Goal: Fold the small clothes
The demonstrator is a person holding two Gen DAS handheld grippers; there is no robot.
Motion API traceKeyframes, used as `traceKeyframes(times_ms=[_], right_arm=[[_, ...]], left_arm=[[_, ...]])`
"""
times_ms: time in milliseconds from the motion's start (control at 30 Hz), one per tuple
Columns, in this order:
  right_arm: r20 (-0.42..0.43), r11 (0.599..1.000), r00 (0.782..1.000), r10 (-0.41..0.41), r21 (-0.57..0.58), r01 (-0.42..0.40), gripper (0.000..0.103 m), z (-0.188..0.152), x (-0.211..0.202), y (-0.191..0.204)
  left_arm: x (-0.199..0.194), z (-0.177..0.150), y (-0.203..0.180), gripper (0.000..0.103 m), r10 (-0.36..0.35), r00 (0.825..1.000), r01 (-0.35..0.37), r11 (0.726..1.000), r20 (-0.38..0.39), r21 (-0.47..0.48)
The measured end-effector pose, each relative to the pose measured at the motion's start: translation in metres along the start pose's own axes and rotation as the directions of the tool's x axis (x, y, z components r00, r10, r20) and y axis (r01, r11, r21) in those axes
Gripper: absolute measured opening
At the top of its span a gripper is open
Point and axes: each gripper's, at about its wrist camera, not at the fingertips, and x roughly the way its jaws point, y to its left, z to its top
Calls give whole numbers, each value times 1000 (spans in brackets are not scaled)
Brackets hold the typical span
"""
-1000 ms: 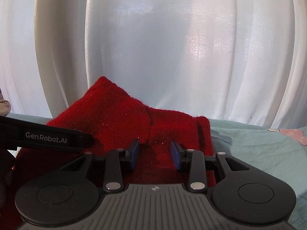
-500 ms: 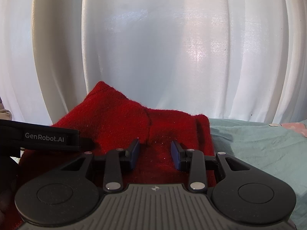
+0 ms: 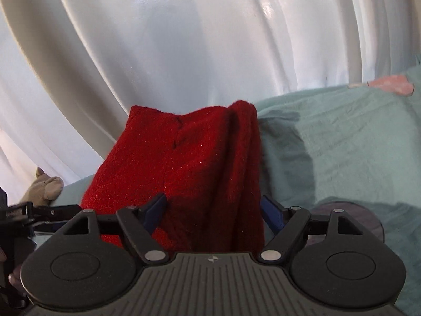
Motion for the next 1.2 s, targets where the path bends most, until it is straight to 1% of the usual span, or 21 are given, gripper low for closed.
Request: traceKeyframes(times_ms=[33, 100, 133, 267, 333, 467, 500, 533, 600, 633, 667, 733, 833, 900, 967, 1067, 1133, 1200], right_arm=[[-27, 998, 999, 37, 57, -36, 85, 3, 6, -10], [-76, 987, 991, 110, 127, -99, 90, 5, 19, -24], [-84, 979, 987, 140, 162, -126, 90, 6, 24, -31], [-122, 956, 965, 232, 214, -203, 89, 10, 42, -39], [-127, 941, 952, 277, 238, -242, 87, 12, 49, -41], [-133, 918, 933, 333, 272, -289, 78, 17, 59, -47], [-136, 918, 931, 338, 267, -294, 77, 18, 61, -46], [-136, 918, 929, 343, 258, -301, 76, 18, 63, -45], [-130, 918, 930, 345, 252, -306, 71, 17, 65, -42], [-122, 919, 932, 342, 248, -305, 68, 17, 65, -39], [-111, 923, 934, 339, 231, -307, 64, 15, 61, -36], [-95, 938, 943, 320, 174, -301, 60, 12, 53, -23], [-80, 943, 945, 317, 131, -305, 57, 11, 42, -6], [-69, 937, 939, 338, 118, -329, 57, 15, 37, 5], [-65, 933, 933, 354, 98, -347, 57, 16, 30, 20], [-76, 928, 925, 372, 57, -369, 57, 17, 21, 46], [-81, 915, 912, 402, 42, -400, 57, 14, 18, 64], [-88, 901, 897, 433, 40, -432, 57, 9, 17, 77]], left_arm=[[6, 3, 4, 103, -35, 999, 34, 999, -18, -28], [18, 7, 12, 103, -109, 993, 104, 991, -52, -82], [24, 10, 13, 103, -139, 988, 132, 986, -67, -98], [45, 16, 14, 103, -217, 973, 206, 971, -80, -123], [54, 19, 14, 103, -245, 966, 232, 963, -85, -137], [68, 23, 10, 102, -256, 964, 246, 962, -73, -120], [70, 25, 7, 100, -242, 968, 234, 966, -67, -109], [71, 25, 3, 96, -226, 972, 219, 971, -63, -101], [72, 25, -4, 90, -179, 983, 175, 982, -48, -76], [69, 24, -6, 85, -171, 984, 168, 983, -40, -70], [66, 23, -9, 83, -163, 986, 161, 985, -31, -68], [59, 22, -15, 78, -147, 989, 146, 988, -23, -47], [48, 20, -26, 75, -117, 993, 116, 993, -24, -19], [38, 16, -32, 74, -102, 995, 102, 995, -15, -2], [25, 12, -33, 74, -82, 997, 82, 997, -2, -9], [-7, 6, -28, 74, -69, 997, 70, 997, 32, -29], [-29, 3, -27, 74, -50, 997, 52, 998, 51, -43], [-52, -1, -25, 75, -8, 998, 11, 999, 68, -44]])
